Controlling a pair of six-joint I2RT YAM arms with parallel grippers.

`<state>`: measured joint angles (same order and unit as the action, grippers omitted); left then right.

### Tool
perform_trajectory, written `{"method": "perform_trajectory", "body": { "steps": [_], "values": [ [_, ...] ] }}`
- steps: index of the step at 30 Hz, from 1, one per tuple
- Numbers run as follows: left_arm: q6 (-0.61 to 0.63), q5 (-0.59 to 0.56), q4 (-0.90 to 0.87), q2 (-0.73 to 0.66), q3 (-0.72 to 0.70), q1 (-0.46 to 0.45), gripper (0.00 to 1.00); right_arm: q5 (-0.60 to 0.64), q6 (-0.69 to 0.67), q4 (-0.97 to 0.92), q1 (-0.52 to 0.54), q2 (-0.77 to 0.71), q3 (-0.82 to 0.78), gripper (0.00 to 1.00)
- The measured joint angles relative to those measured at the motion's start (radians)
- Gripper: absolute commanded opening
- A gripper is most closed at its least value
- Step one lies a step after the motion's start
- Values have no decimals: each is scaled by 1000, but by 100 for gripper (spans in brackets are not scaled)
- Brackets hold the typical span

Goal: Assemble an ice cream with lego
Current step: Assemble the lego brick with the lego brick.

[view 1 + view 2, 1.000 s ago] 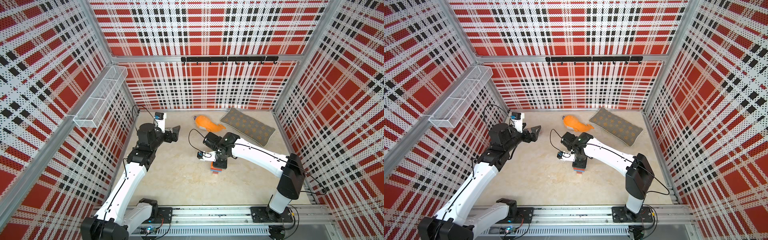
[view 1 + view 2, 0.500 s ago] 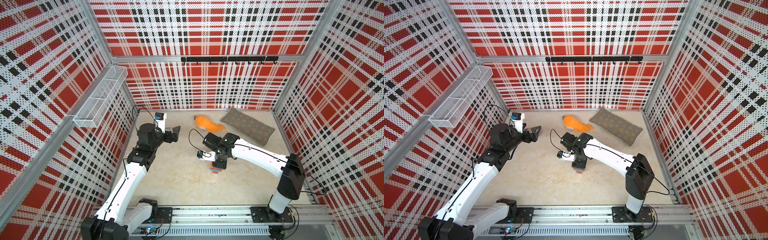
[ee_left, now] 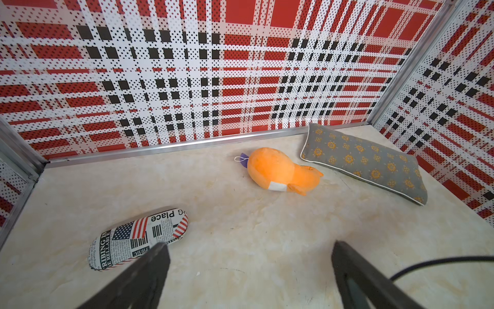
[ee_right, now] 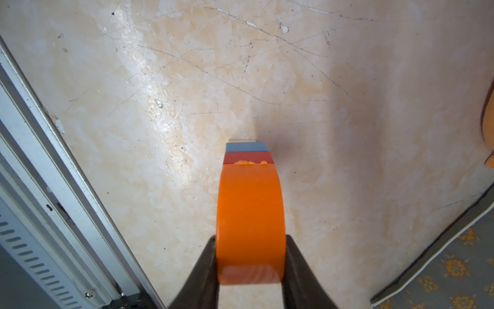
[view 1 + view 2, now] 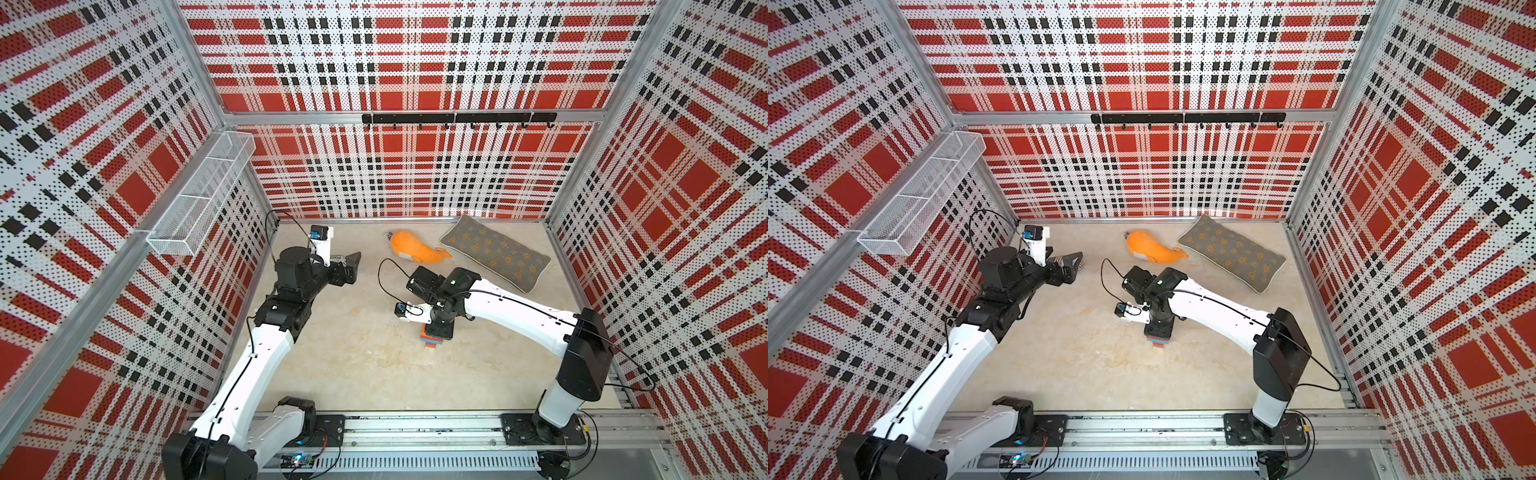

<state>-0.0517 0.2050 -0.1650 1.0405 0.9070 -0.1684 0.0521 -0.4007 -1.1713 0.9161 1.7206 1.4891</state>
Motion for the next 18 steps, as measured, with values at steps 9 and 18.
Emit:
{"method": "perform_trajectory", "body": {
  "steps": [9,18],
  "values": [
    [0,1,0,4,0,0,98,-9,-6,9,0,-2,-10,19],
    [0,1,0,8,-1,0,98,-34,-19,44,0,7,-23,19]
  ]
}}
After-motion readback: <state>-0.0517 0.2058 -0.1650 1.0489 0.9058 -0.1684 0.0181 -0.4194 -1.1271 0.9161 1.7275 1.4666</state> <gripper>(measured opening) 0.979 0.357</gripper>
